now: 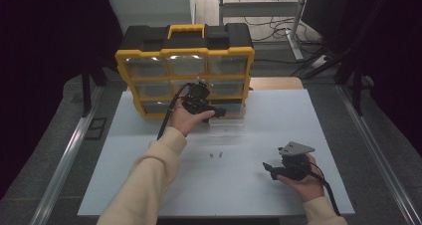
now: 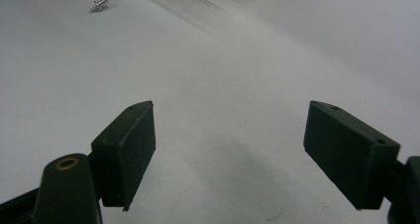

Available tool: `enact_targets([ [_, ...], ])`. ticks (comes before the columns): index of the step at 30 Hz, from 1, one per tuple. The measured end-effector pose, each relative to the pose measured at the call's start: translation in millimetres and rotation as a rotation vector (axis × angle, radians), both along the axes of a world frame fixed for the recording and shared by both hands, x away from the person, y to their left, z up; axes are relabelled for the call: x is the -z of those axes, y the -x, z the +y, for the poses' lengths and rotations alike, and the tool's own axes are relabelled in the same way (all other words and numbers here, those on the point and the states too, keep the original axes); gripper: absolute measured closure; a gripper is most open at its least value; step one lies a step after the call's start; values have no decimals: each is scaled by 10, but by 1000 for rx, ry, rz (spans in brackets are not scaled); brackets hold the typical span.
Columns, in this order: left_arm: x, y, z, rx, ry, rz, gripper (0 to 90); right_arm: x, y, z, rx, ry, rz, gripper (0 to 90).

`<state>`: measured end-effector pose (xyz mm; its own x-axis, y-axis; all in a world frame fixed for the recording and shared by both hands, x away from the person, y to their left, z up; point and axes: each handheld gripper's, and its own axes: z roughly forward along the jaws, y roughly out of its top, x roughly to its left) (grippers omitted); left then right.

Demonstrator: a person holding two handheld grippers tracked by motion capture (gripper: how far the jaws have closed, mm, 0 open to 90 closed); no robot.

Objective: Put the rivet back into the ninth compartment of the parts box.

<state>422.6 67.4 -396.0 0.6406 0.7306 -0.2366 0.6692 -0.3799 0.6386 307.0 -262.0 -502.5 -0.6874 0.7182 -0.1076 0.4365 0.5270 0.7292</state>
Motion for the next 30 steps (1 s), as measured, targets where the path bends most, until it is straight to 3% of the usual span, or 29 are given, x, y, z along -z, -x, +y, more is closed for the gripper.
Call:
enact_targets([
  [16, 20, 282, 109, 29, -17, -7, 124, -10, 12, 0, 5, -3, -2, 211],
  [30, 216, 557, 246, 38, -28, 28, 132, -9, 19, 6, 4, 2, -4, 210],
])
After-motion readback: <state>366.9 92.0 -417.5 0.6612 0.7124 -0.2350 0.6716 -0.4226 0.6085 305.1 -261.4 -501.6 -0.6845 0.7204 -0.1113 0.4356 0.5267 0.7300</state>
